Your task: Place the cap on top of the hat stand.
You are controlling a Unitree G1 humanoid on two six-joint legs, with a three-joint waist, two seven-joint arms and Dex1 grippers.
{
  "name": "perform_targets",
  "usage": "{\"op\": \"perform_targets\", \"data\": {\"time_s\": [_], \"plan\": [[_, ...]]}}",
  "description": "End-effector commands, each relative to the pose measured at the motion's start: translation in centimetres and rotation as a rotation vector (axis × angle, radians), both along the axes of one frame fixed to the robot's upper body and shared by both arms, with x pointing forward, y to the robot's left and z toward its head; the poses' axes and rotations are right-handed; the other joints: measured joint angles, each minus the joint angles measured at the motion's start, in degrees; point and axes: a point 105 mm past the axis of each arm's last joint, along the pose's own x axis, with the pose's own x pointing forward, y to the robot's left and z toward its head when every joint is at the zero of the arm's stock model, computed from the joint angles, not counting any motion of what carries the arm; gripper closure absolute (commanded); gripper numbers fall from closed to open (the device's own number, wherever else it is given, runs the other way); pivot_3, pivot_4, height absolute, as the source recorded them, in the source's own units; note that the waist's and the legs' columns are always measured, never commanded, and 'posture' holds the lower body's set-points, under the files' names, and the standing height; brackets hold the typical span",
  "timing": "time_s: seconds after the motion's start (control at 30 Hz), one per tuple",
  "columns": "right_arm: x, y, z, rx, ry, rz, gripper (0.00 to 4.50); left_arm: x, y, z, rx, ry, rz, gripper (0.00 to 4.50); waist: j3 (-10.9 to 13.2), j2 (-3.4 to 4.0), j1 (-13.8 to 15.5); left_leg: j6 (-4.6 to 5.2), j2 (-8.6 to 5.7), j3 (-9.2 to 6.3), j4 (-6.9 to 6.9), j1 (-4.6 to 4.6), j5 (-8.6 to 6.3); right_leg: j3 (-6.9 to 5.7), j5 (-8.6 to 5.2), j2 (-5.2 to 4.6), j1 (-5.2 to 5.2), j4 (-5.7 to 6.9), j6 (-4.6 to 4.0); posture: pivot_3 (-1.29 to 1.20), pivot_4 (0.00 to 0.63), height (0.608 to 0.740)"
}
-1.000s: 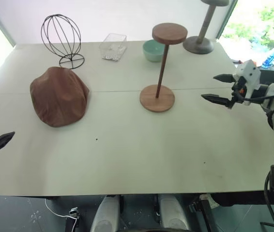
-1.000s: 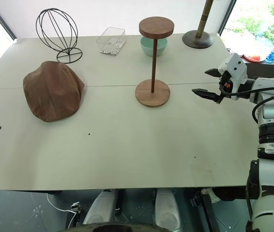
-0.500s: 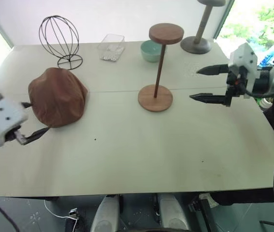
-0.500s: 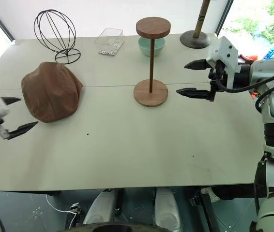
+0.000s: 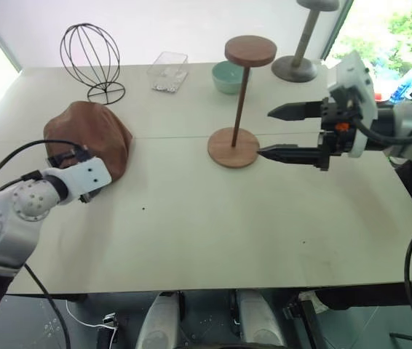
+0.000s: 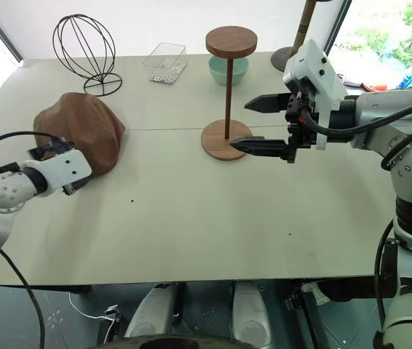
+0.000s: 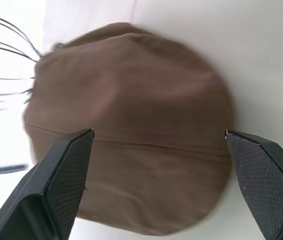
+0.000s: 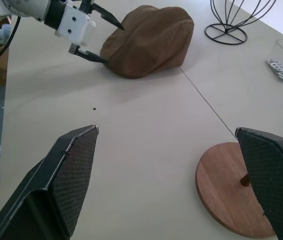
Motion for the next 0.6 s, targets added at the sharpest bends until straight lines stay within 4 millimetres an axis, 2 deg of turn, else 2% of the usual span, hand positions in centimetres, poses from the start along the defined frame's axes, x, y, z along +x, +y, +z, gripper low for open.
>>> {"op": "perform_targets", "data": {"time_s": [0.03,0.23,0.37,0.6], "plan": [[-0.4,0.1,1.5,0.027,-0.073,-0.013,0.00,0.6,-0.8,0.1,0.069,-0.057,-0.019,0.13,0.00,0.00,-0.08,0.00,0.00,0.01,0.00,0.00,0.00,0.01,0.06,0.00,0.00,0.00,0.11,0.00,0.150,0.740],[-0.2,0.3,2.3,0.022,-0.105,-0.030,0.00,0.4,-1.6,-0.4,0.004,-0.029,-0.016,0.13,0.00,0.00,-0.11,0.00,0.06,0.05,-0.02,0.01,0.00,0.05,0.11,0.07,-0.02,-0.01,0.19,0.00,0.150,0.740],[-0.1,0.3,2.5,0.030,-0.112,-0.045,0.00,-0.6,-1.5,-0.3,0.000,0.007,-0.008,0.13,0.00,0.00,-0.17,0.00,0.08,0.05,0.00,0.03,0.00,0.06,0.12,0.09,-0.02,0.01,0.16,0.00,0.150,0.740],[-0.6,0.6,2.7,0.027,-0.113,-0.020,0.00,-2.2,-1.3,-1.4,0.012,0.064,0.010,0.13,0.00,0.00,-0.08,0.00,0.10,0.05,0.00,0.04,0.00,0.07,0.11,0.10,-0.02,0.01,0.14,0.00,0.150,0.740]]}}
